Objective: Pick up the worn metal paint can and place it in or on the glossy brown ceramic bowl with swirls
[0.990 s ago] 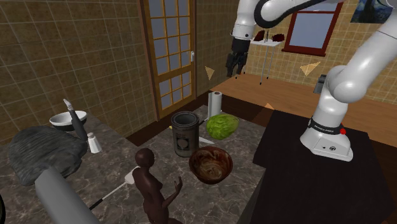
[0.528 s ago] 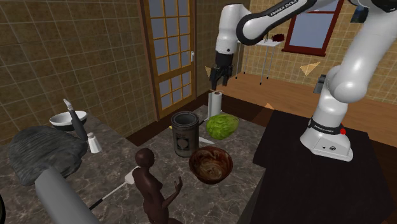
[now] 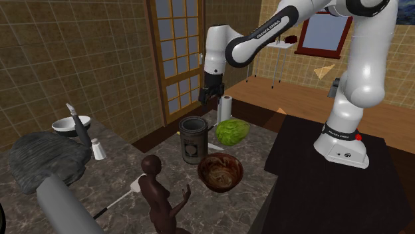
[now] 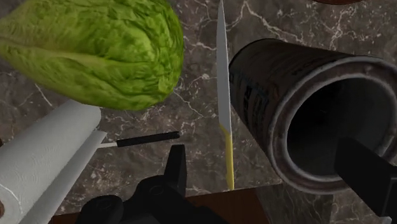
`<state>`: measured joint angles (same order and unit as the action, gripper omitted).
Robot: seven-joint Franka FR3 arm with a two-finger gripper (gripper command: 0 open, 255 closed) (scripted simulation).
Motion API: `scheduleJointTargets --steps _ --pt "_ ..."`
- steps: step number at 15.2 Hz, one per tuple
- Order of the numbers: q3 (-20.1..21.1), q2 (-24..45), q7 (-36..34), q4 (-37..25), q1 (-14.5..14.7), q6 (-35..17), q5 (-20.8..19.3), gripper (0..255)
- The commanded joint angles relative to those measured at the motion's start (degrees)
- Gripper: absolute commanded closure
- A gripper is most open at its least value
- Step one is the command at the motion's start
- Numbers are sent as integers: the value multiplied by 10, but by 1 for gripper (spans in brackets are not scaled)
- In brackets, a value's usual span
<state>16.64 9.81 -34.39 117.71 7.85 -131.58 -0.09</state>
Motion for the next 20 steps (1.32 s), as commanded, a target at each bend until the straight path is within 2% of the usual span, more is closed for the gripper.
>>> scheduleJointTargets --steps 1,4,12,19,20 --pt "0 41 -22 -28 10 -8 -18 0" --pt "-5 103 -51 -82 29 -11 -43 0" --pt "-12 142 -60 -75 37 -55 -57 0" --pt "-12 142 -60 -75 37 -55 -57 0" --pt "-12 142 -60 -75 37 -55 -57 255"
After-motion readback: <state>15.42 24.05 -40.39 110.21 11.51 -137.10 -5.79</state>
